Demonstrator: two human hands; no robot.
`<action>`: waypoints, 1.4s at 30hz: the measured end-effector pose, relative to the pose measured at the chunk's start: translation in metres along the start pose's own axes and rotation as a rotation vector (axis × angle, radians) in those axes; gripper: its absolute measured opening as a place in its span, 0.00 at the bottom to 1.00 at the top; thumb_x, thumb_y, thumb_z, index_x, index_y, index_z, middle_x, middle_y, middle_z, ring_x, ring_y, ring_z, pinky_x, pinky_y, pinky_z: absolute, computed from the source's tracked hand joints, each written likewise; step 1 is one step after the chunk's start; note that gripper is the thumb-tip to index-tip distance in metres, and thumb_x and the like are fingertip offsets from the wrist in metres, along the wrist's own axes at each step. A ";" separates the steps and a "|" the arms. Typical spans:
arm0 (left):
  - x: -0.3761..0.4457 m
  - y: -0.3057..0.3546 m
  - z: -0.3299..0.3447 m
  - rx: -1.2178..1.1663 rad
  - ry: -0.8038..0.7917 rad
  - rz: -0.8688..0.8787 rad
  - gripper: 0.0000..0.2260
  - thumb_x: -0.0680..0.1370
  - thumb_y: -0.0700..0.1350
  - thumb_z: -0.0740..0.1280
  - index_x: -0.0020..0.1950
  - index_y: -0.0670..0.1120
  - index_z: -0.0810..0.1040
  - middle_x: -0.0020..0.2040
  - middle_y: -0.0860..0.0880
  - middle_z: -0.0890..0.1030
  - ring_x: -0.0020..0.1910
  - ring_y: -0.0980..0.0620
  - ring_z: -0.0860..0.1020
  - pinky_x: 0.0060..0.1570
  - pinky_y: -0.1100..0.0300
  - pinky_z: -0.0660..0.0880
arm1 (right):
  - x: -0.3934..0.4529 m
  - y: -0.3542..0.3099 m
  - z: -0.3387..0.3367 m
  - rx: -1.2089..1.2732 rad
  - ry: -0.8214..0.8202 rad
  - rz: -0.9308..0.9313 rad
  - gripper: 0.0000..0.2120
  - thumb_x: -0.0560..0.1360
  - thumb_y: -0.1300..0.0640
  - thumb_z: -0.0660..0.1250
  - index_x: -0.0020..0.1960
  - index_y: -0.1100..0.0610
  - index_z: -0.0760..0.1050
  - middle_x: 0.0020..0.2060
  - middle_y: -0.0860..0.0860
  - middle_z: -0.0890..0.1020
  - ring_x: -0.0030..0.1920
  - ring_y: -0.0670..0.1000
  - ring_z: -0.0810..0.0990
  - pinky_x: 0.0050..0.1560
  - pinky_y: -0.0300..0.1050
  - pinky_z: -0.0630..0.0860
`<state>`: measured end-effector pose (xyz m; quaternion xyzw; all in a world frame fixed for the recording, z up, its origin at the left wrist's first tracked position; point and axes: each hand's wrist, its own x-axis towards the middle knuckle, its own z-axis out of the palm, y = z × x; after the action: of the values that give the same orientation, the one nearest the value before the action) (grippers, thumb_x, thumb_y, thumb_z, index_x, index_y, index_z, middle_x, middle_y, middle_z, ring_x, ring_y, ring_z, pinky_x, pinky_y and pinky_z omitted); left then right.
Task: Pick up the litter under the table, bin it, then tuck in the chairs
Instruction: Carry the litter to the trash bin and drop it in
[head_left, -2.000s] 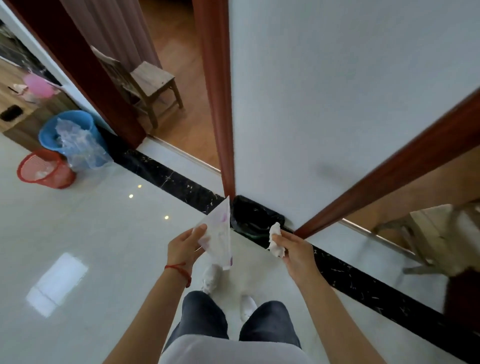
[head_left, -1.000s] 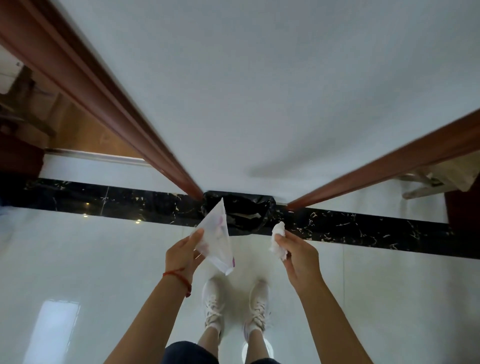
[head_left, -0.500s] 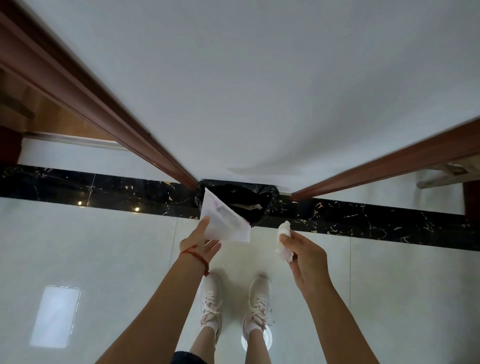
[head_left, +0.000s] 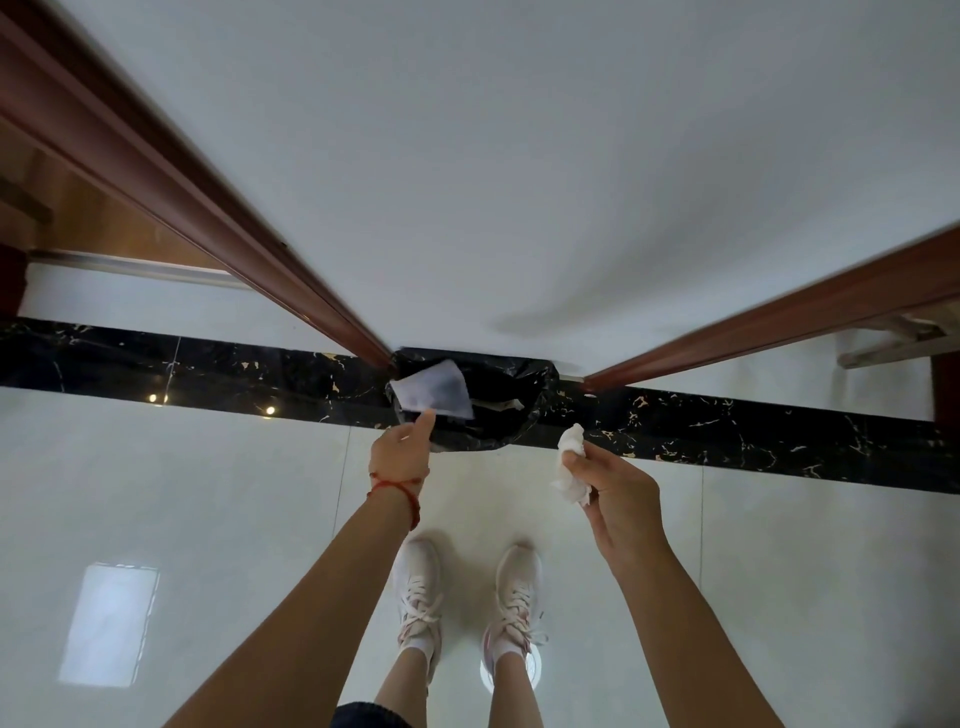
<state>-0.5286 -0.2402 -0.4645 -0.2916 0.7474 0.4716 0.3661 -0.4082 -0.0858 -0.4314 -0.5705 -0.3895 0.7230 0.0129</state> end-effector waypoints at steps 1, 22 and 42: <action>-0.002 -0.004 -0.003 0.114 0.021 0.103 0.11 0.75 0.52 0.63 0.46 0.45 0.77 0.47 0.45 0.76 0.52 0.43 0.75 0.54 0.51 0.73 | 0.000 0.002 0.000 -0.022 0.009 -0.005 0.14 0.69 0.66 0.69 0.54 0.63 0.77 0.42 0.49 0.83 0.46 0.49 0.80 0.56 0.49 0.75; -0.028 -0.036 -0.065 0.844 0.055 0.752 0.20 0.76 0.48 0.64 0.66 0.42 0.69 0.66 0.42 0.73 0.67 0.43 0.68 0.64 0.49 0.66 | 0.047 0.019 0.082 -0.172 0.175 0.000 0.02 0.69 0.63 0.69 0.41 0.59 0.79 0.35 0.50 0.77 0.35 0.47 0.76 0.42 0.39 0.76; -0.118 0.010 -0.078 0.943 0.079 0.893 0.22 0.77 0.50 0.61 0.68 0.42 0.66 0.69 0.43 0.69 0.70 0.43 0.64 0.69 0.52 0.59 | -0.092 -0.033 0.008 -1.204 0.063 -0.759 0.23 0.75 0.50 0.64 0.66 0.59 0.69 0.67 0.55 0.71 0.69 0.52 0.65 0.64 0.50 0.67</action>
<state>-0.4908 -0.2970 -0.3403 0.2221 0.9363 0.1888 0.1959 -0.3972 -0.1098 -0.3366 -0.3240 -0.8924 0.3111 -0.0422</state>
